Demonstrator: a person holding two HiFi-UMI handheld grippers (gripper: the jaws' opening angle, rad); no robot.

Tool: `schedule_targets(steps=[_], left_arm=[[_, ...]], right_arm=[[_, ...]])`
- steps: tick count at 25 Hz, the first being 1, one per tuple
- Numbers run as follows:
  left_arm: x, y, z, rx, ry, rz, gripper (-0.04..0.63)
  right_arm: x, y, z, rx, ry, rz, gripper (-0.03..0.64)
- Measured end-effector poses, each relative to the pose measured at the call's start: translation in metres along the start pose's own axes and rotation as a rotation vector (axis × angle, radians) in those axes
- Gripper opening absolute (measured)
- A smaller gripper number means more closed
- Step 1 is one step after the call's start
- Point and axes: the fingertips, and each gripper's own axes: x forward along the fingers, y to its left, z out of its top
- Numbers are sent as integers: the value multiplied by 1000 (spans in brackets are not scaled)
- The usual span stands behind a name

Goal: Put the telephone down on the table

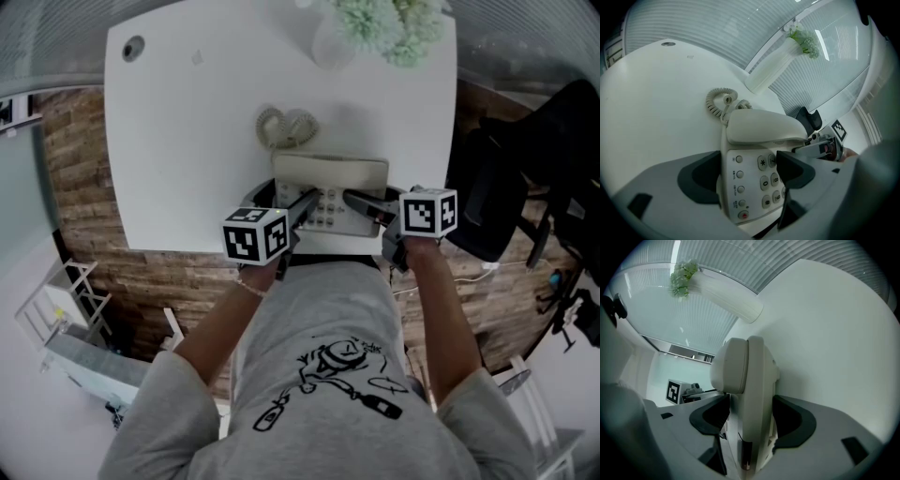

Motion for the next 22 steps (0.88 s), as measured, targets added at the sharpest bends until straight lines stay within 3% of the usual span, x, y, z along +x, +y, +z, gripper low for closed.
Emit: schedule_targets(steps=[22], left_arm=[[1,3,2,44,-11,55,364]], right_arm=[[4,-1,2,-13,-27,-62,301]])
